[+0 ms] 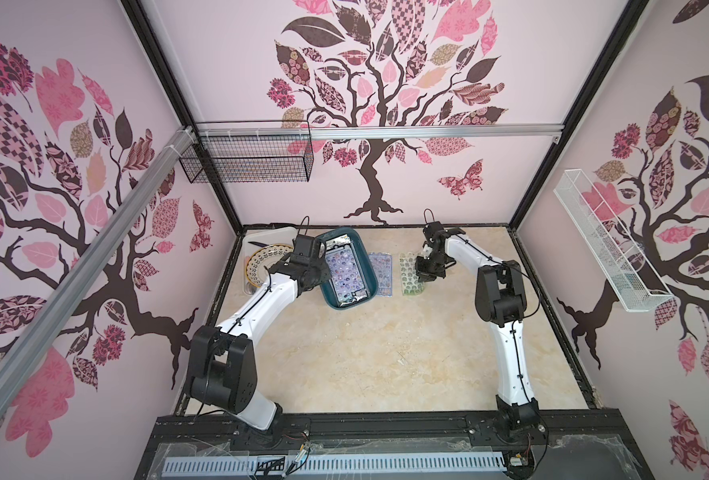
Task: Take the stickers out of the storage box
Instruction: Place the sticker at the center of the board.
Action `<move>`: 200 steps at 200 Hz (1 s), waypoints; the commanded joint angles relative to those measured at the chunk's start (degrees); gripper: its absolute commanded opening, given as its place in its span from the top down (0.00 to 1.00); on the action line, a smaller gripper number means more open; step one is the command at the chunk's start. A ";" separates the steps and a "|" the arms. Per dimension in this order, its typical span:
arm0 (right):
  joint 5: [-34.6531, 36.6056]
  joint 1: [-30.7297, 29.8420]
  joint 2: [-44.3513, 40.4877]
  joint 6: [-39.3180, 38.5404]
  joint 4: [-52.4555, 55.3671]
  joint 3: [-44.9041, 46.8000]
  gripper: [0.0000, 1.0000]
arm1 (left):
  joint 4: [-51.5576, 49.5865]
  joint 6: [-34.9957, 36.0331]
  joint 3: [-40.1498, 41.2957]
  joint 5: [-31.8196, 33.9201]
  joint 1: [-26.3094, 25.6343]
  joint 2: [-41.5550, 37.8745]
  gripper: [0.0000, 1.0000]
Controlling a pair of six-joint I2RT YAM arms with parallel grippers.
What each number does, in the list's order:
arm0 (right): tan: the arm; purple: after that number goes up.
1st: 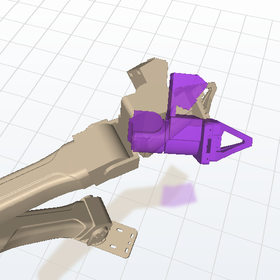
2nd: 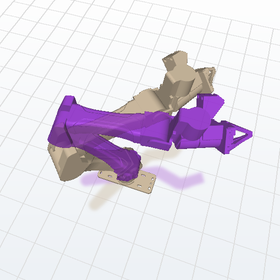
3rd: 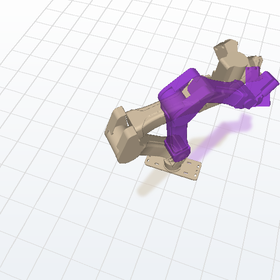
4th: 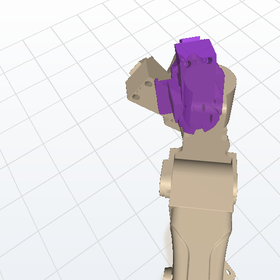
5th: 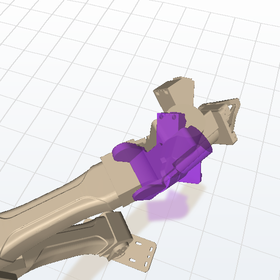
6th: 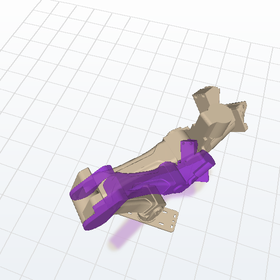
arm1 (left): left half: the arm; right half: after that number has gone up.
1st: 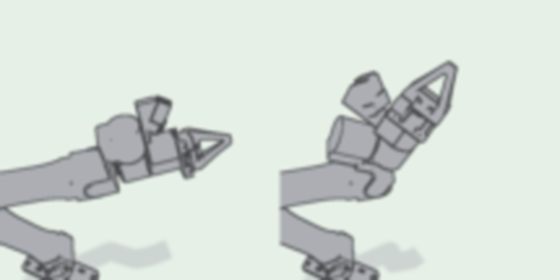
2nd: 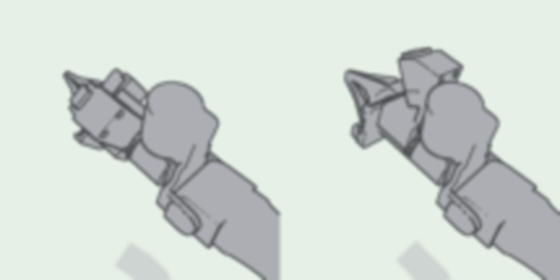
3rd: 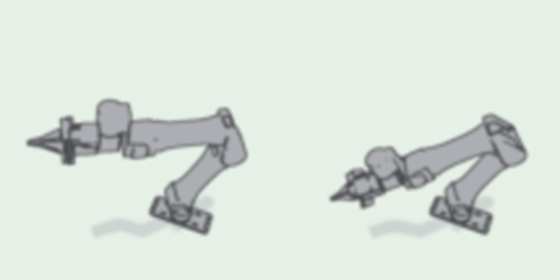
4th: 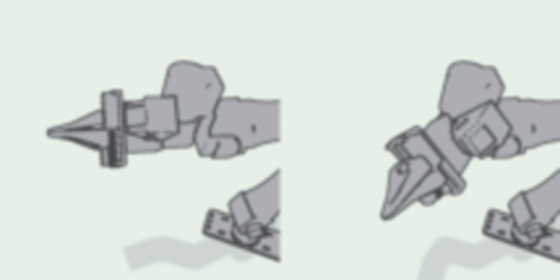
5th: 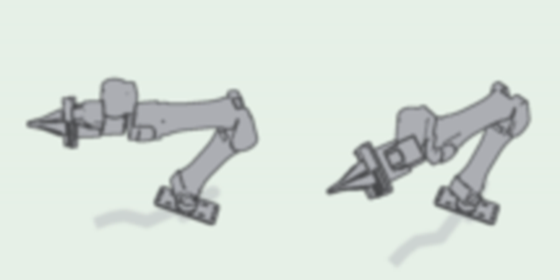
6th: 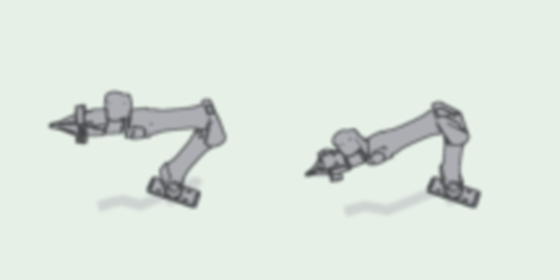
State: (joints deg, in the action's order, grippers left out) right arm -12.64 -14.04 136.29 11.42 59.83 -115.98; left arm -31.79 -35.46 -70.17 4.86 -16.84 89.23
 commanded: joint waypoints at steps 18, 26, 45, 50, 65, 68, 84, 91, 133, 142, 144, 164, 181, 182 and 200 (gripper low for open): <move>1.53 0.16 4.31 -0.86 1.67 -3.59 0.86 | 2.96 -0.66 -0.24 -0.89 0.29 0.42 1.00; 2.02 0.13 4.64 -0.87 1.90 -4.20 0.83 | 2.93 -0.69 -0.29 -0.90 0.30 0.40 1.00; 3.46 0.17 6.96 -0.83 2.89 -5.43 0.81 | 2.96 -0.68 -0.30 -0.91 0.32 0.34 1.00; 3.75 0.17 7.06 -0.73 2.99 -5.48 0.80 | 2.91 -0.73 -0.26 -0.91 0.32 0.35 1.00; 5.08 0.11 7.07 0.09 2.69 -4.88 0.76 | 2.96 -0.67 -0.31 -0.97 0.32 0.43 1.00; 5.04 0.15 7.04 0.17 2.58 -4.60 0.76 | 2.96 -0.66 -0.29 -0.93 0.32 0.42 1.00; 5.60 0.24 6.66 0.93 1.93 -3.84 0.71 | 2.96 -0.67 -0.30 -0.98 0.31 0.39 1.00; 6.23 0.24 6.47 1.30 1.98 -3.85 0.69 | 2.96 -0.66 -0.27 -1.04 0.32 0.41 1.00; 8.15 0.77 3.65 3.17 1.56 -2.59 0.65 | 2.97 -0.73 -0.27 -1.12 0.25 0.21 1.00; 8.59 0.86 2.89 3.60 1.41 -2.29 0.65 | 2.98 -0.76 -0.18 -1.22 0.36 0.15 1.00; 8.71 0.97 2.72 3.72 1.42 -2.22 0.65 | 2.97 -0.80 -0.22 -1.29 0.35 0.13 1.00; 9.58 1.04 0.88 5.29 1.40 -1.61 0.65 | 2.97 -0.81 -0.23 -1.40 0.38 0.03 1.00; 11.00 1.05 -1.90 6.92 0.81 -0.05 0.64 | 3.05 -0.75 -0.13 -1.39 0.34 0.02 1.00; 11.07 1.04 -2.08 6.98 0.68 0.09 0.64 | 3.09 -0.79 -0.14 -1.41 0.33 -0.04 1.00; 12.33 1.03 -7.33 9.00 -1.38 3.63 0.62 | 3.22 -0.74 -0.14 -1.81 0.38 0.06 1.00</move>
State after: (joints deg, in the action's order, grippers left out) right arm -4.69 -13.76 136.11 16.93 59.29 -116.14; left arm -31.79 -35.81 -70.17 4.19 -16.84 89.30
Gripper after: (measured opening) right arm 0.370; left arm 0.086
